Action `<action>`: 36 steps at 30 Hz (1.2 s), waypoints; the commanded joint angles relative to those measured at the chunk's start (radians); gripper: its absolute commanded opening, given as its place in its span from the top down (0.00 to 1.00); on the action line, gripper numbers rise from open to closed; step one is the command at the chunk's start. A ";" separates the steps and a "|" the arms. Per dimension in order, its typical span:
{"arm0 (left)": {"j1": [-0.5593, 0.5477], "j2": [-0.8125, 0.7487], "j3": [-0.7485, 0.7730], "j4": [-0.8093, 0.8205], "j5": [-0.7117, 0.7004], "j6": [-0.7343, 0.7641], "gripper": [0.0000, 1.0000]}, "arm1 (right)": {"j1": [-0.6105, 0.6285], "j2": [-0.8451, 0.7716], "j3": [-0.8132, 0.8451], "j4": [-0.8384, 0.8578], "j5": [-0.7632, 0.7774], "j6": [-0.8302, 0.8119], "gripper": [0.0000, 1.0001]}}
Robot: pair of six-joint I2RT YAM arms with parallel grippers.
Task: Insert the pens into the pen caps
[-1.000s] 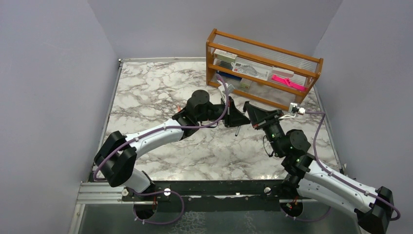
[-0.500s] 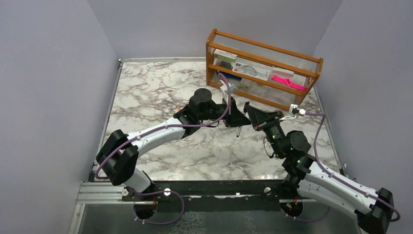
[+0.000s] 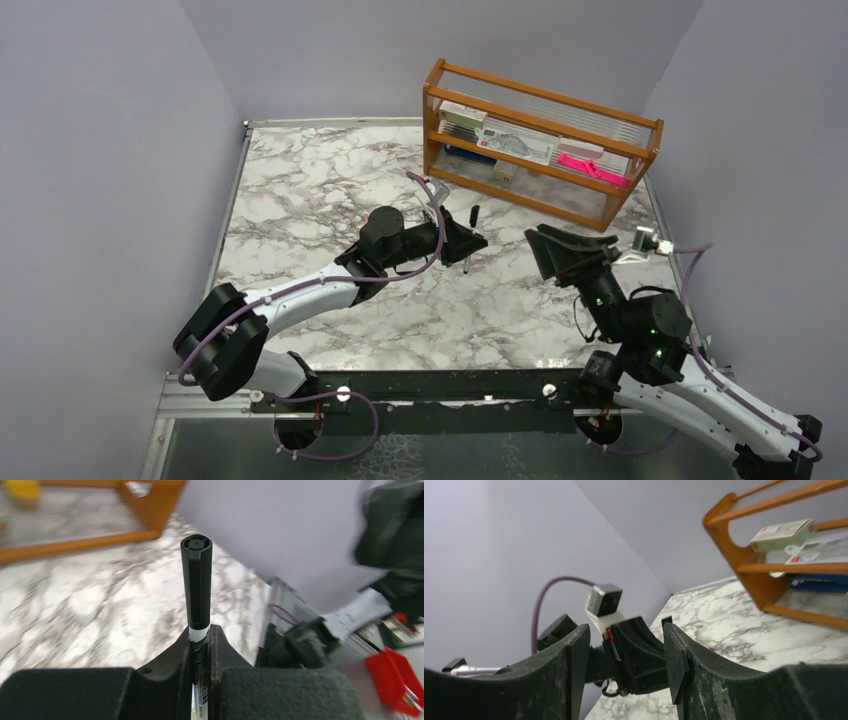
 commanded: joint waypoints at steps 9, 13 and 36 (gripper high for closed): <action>0.099 0.143 0.179 -0.705 -0.771 -0.131 1.00 | 0.004 -0.098 0.052 -0.384 0.163 -0.036 0.62; 0.165 0.238 0.188 -0.715 -0.752 -0.164 0.99 | 0.004 -0.169 -0.005 -0.397 0.155 -0.024 0.69; 0.229 0.450 0.306 -0.856 -0.847 -0.174 0.79 | 0.004 -0.244 -0.055 -0.612 0.188 0.074 0.99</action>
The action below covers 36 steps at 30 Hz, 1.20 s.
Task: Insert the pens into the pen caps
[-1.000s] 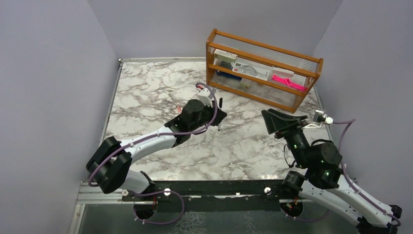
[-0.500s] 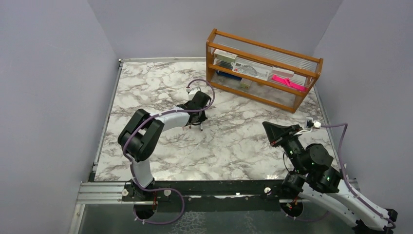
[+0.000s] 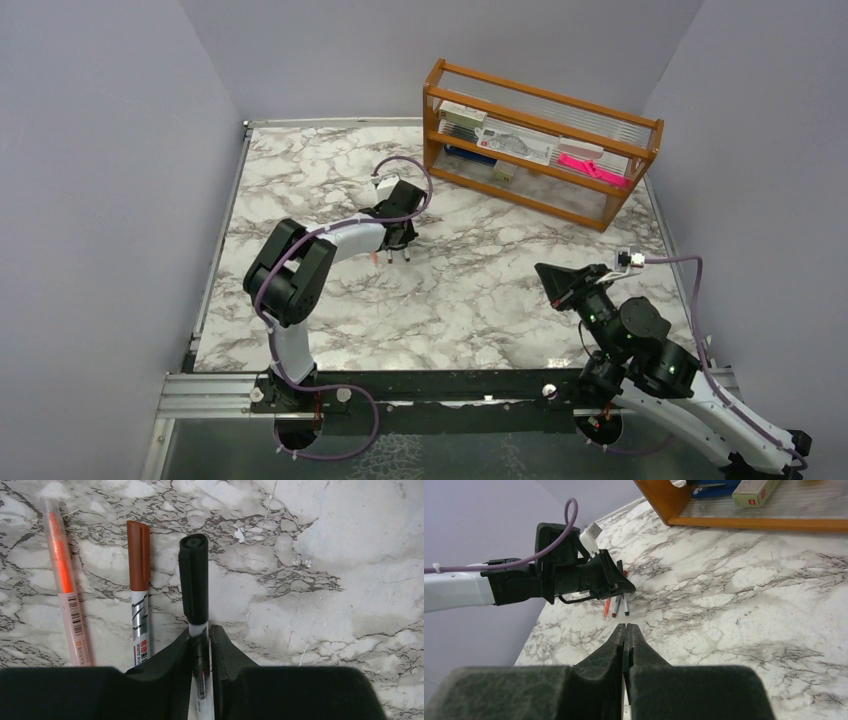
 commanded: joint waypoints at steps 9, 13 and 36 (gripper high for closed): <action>0.004 -0.063 -0.007 -0.041 -0.030 0.047 0.72 | 0.004 0.025 -0.022 -0.015 0.025 0.033 0.99; 0.004 -0.097 -0.001 -0.055 -0.032 0.072 0.71 | 0.004 0.060 -0.025 -0.015 0.014 0.021 0.98; -0.007 -0.649 -0.236 0.258 0.179 0.218 0.66 | 0.004 0.493 0.145 0.091 -0.158 -0.150 0.29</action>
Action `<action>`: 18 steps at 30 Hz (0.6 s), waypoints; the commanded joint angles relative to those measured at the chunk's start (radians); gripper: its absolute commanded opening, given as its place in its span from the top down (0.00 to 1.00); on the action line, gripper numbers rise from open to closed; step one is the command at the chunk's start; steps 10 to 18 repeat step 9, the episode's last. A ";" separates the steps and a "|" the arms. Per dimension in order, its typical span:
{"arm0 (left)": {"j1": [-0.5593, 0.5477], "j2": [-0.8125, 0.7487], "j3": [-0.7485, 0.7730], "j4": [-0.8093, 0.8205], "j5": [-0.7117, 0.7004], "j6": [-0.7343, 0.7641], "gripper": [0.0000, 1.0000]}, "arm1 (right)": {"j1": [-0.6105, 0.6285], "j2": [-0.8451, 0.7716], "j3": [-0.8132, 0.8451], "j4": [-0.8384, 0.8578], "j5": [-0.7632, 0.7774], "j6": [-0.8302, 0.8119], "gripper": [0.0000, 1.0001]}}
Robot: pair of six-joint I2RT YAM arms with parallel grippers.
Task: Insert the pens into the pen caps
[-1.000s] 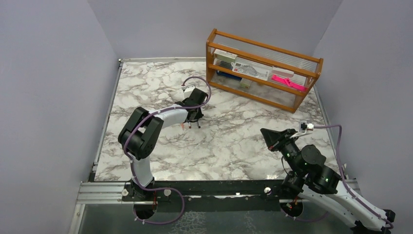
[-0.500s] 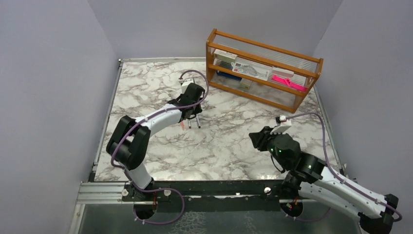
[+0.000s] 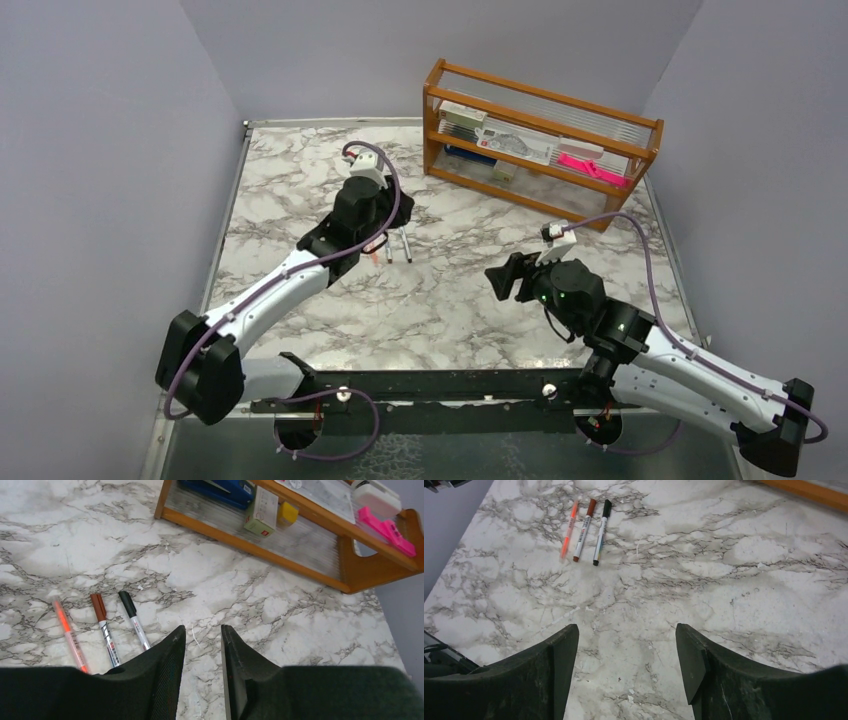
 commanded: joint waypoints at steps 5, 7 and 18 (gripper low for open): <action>-0.003 -0.106 -0.054 0.034 -0.035 0.054 0.65 | 0.004 -0.030 0.010 0.109 -0.050 0.013 0.20; -0.003 -0.107 -0.060 0.036 -0.031 0.055 0.66 | 0.004 -0.012 0.019 0.106 -0.035 0.034 0.20; -0.003 -0.104 -0.065 0.042 -0.028 0.055 0.65 | 0.004 0.043 0.064 0.038 0.017 0.082 0.19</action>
